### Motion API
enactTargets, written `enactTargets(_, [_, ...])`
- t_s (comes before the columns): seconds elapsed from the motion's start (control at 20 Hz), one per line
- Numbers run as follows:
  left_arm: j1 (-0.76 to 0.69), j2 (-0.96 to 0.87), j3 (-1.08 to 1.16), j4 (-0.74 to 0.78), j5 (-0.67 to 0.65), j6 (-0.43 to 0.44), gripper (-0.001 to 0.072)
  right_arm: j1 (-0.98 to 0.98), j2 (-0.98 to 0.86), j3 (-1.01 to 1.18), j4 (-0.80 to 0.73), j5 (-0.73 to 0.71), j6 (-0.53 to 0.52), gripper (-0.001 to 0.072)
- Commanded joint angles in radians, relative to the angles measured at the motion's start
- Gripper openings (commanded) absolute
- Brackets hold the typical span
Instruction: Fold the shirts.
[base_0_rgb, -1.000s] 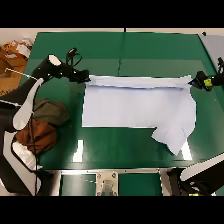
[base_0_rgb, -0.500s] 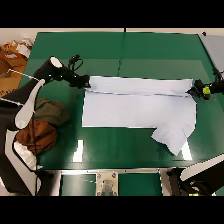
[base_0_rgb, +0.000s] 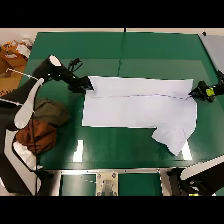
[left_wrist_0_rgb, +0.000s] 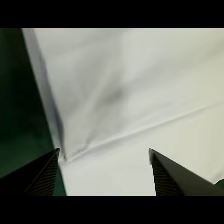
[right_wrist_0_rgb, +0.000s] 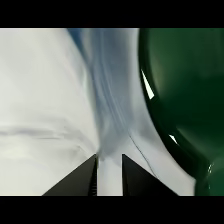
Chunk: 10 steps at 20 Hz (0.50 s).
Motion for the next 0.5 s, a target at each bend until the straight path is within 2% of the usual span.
enactTargets(0.0, [0.035, 0.011, 0.069, 0.138, -0.209, -0.109, 0.0452, -0.065, 0.042, 0.004, -0.063, 0.099, 0.082, 0.0039])
enactTargets(0.05, [0.047, 0.024, 0.080, 0.145, -0.237, -0.108, 0.0230, -0.084, 0.063, 0.003, -0.073, 0.118, 0.090, 0.0025])
enactTargets(0.1, [0.053, 0.039, 0.082, 0.145, -0.249, -0.108, 0.0070, -0.101, 0.095, -0.006, -0.088, 0.128, 0.101, 0.0015])
enactTargets(0.15, [0.054, 0.061, 0.082, 0.147, -0.252, -0.106, 0.0016, -0.111, 0.129, -0.019, -0.101, 0.135, 0.101, 0.0015])
enactTargets(0.35, [-0.018, 0.173, 0.014, 0.172, -0.249, -0.112, 0.0016, -0.116, 0.340, -0.201, -0.238, 0.130, 0.151, 0.0015])
enactTargets(0.45, [-0.100, 0.281, -0.128, 0.222, -0.174, -0.104, 0.0016, -0.116, 0.496, -0.400, -0.293, 0.092, 0.187, 0.0015])
